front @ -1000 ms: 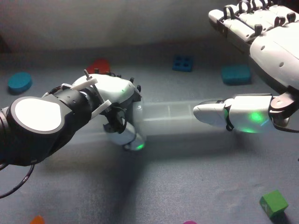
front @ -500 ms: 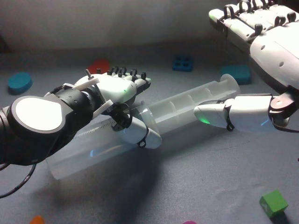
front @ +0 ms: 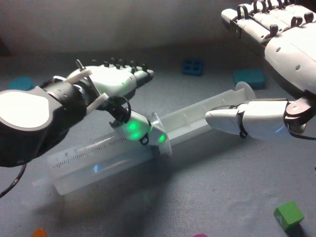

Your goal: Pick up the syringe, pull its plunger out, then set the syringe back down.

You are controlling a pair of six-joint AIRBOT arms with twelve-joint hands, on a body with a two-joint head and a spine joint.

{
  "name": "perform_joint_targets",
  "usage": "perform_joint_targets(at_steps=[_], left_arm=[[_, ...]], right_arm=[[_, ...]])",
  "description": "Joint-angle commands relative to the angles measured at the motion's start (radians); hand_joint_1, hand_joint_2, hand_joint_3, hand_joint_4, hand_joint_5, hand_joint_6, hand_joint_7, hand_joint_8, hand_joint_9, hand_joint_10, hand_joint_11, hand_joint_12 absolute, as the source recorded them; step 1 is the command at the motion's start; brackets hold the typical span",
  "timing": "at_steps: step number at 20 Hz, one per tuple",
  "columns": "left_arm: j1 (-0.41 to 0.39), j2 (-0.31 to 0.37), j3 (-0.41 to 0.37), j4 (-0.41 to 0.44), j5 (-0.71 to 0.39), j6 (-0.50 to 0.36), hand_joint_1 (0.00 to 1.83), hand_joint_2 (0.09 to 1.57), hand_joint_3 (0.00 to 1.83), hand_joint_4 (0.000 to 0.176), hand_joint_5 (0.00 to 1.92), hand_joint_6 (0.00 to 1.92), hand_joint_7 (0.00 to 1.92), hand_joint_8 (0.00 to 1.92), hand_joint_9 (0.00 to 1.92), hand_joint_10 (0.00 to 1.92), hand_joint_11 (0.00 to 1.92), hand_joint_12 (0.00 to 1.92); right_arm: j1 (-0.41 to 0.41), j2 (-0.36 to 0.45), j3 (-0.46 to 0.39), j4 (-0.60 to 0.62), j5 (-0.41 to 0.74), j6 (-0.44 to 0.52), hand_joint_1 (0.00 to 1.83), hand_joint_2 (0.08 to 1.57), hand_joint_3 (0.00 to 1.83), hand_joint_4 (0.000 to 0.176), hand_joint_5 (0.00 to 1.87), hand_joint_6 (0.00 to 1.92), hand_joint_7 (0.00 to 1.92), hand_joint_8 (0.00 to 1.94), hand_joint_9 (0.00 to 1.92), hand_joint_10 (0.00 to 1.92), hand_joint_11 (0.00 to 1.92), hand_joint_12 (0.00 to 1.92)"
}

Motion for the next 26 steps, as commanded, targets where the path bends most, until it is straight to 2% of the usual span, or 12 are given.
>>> perform_joint_targets(at_steps=[1, 7, 12, 14, 16, 18, 19, 20, 21, 22, 24, 26], left_arm=[[-0.022, 0.01, -0.005, 0.043, 0.04, 0.006, 0.42, 0.9, 0.0, 0.0, 0.0, 0.0, 0.0, 0.0, 0.0, 0.0, 0.0, 0.12], [-0.089, 0.098, -0.061, 0.041, 0.056, 0.076, 0.4, 0.93, 0.01, 0.0, 0.0, 0.0, 0.0, 0.0, 0.0, 0.0, 0.0, 0.14], [-0.137, 0.154, -0.121, -0.064, 0.1, 0.21, 0.4, 0.93, 0.0, 0.0, 0.03, 0.0, 0.0, 0.0, 0.0, 0.0, 0.0, 0.21], [-0.175, 0.177, -0.156, -0.16, 0.137, 0.349, 0.42, 0.93, 0.0, 0.0, 0.11, 0.01, 0.08, 0.01, 0.07, 0.01, 0.0, 0.39], [-0.2, 0.188, -0.174, -0.211, 0.152, 0.414, 0.43, 0.94, 0.0, 0.0, 0.2, 0.01, 0.18, 0.01, 0.19, 0.02, 0.0, 0.56], [-0.219, 0.196, -0.197, -0.238, 0.193, 0.43, 0.41, 1.01, 0.0, 0.0, 0.43, 0.02, 0.51, 0.03, 0.53, 0.06, 0.14, 0.81], [-0.226, 0.201, -0.204, -0.244, 0.202, 0.431, 0.42, 1.07, 0.0, 0.0, 0.6, 0.03, 0.68, 0.04, 0.69, 0.11, 0.29, 0.89], [-0.246, 0.206, -0.216, -0.286, 0.221, 0.47, 0.46, 1.13, 0.01, 0.0, 0.79, 0.05, 0.83, 0.07, 0.78, 0.27, 0.44, 1.0], [-0.262, 0.208, -0.224, -0.313, 0.231, 0.51, 0.51, 1.17, 0.01, 0.0, 0.91, 0.15, 0.91, 0.19, 0.73, 0.69, 0.55, 1.17], [-0.278, 0.209, -0.232, -0.338, 0.235, 0.552, 0.55, 1.19, 0.0, 0.0, 0.78, 0.8, 0.8, 0.85, 0.69, 1.16, 0.62, 1.39], [-0.305, 0.21, -0.25, -0.367, 0.248, 0.595, 0.58, 1.24, 0.01, 0.0, 0.65, 1.82, 0.76, 1.8, 0.81, 1.85, 0.77, 1.87], [-0.319, 0.216, -0.269, -0.372, 0.256, 0.596, 0.63, 1.25, 0.0, 0.0, 0.82, 1.92, 0.9, 1.92, 0.95, 1.92, 0.95, 1.92]], right_arm=[[0.013, -0.001, 0.001, -0.074, 0.068, 0.003, 0.36, 0.88, 0.0, 0.0, 0.0, 0.0, 0.0, 0.0, 0.0, 0.0, 0.0, 0.0], [0.011, -0.001, 0.0, -0.074, 0.073, 0.003, 0.36, 0.88, 0.0, 0.0, 0.0, 0.0, 0.0, 0.0, 0.0, 0.0, 0.0, 0.0], [0.011, 0.001, -0.004, -0.074, 0.078, 0.0, 0.35, 0.88, 0.0, 0.0, 0.0, 0.0, 0.0, 0.0, 0.0, 0.0, 0.0, 0.0], [0.011, 0.001, -0.008, -0.074, 0.08, 0.003, 0.33, 0.89, 0.0, 0.0, 0.01, 0.0, 0.04, 0.01, 0.01, 0.0, 0.03, 0.01], [0.016, 0.002, -0.017, -0.06, 0.087, 0.015, 0.34, 0.91, 0.0, 0.0, 0.19, 0.02, 0.27, 0.01, 0.22, 0.02, 0.0, 0.67], [0.031, 0.006, -0.033, -0.008, 0.093, 0.005, 0.4, 0.94, 0.01, 0.0, 0.5, 0.07, 0.64, 0.07, 0.55, 0.1, 0.14, 1.2], [0.038, 0.009, -0.037, 0.019, 0.089, -0.017, 0.44, 1.0, 0.0, 0.0, 0.7, 0.12, 0.79, 0.19, 0.64, 0.45, 0.33, 1.32], [0.042, 0.012, -0.04, 0.031, 0.071, -0.033, 0.46, 1.02, 0.0, 0.0, 0.75, 0.41, 0.77, 0.6, 0.61, 0.97, 0.46, 1.47], [0.042, 0.012, -0.04, 0.031, 0.068, -0.047, 0.49, 1.05, 0.0, 0.0, 0.66, 1.12, 0.71, 1.18, 0.67, 1.42, 0.64, 1.67], [0.042, 0.012, -0.04, 0.031, 0.071, -0.056, 0.52, 1.09, 0.01, 0.0, 0.58, 1.65, 0.69, 1.63, 0.76, 1.79, 0.82, 1.86], [0.042, 0.009, -0.041, 0.031, 0.09, -0.063, 0.59, 1.13, 0.01, 0.0, 0.61, 1.91, 0.81, 1.93, 1.01, 1.92, 1.17, 1.92], [0.049, 0.003, -0.049, 0.031, 0.133, -0.055, 0.6, 1.18, 0.01, 0.0, 0.88, 1.92, 1.12, 1.94, 1.44, 1.92, 1.71, 1.92]])
